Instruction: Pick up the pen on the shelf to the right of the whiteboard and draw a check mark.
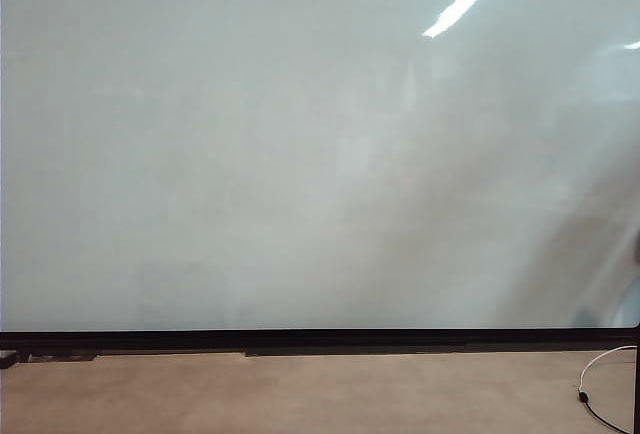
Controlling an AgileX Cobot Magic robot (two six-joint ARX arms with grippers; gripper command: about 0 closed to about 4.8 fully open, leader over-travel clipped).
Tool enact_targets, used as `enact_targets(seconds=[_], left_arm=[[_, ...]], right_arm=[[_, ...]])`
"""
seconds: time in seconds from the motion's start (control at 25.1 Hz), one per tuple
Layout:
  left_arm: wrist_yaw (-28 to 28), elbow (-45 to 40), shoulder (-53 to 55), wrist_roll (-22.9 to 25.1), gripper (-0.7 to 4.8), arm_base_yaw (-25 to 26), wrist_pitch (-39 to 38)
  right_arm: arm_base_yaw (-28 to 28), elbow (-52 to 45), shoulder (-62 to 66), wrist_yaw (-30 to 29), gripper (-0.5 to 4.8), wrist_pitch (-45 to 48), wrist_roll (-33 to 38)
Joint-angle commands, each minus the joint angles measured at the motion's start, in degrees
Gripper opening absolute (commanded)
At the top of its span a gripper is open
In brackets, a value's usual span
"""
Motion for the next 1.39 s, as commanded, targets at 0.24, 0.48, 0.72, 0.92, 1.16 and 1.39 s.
enact_targets(seconds=[0.24, 0.48, 0.72, 0.92, 1.16, 1.39], left_arm=[[0.0, 0.2, 0.0, 0.3, -0.05, 0.0, 0.4], [0.0, 0.2, 0.0, 0.3, -0.05, 0.0, 0.4], [0.0, 0.2, 0.0, 0.3, -0.04, 0.0, 0.4], [0.0, 0.2, 0.0, 0.3, -0.04, 0.0, 0.4], [0.0, 0.2, 0.0, 0.3, -0.04, 0.0, 0.3], [0.0, 0.2, 0.0, 0.3, -0.04, 0.0, 0.4]], right_arm=[[0.0, 2.5, 4.4, -0.8, 2.53, 4.2, 2.4], [0.0, 4.0, 6.0, -1.6, 2.53, 5.3, 2.9], [0.0, 5.2, 6.8, -1.7, 2.53, 5.8, 3.7], [0.0, 6.4, 7.2, -1.9, 2.52, 5.7, 4.3], [0.3, 7.0, 8.2, -2.2, 2.52, 5.3, 4.8], [0.3, 7.7, 9.5, -3.3, 2.52, 6.6, 5.6]])
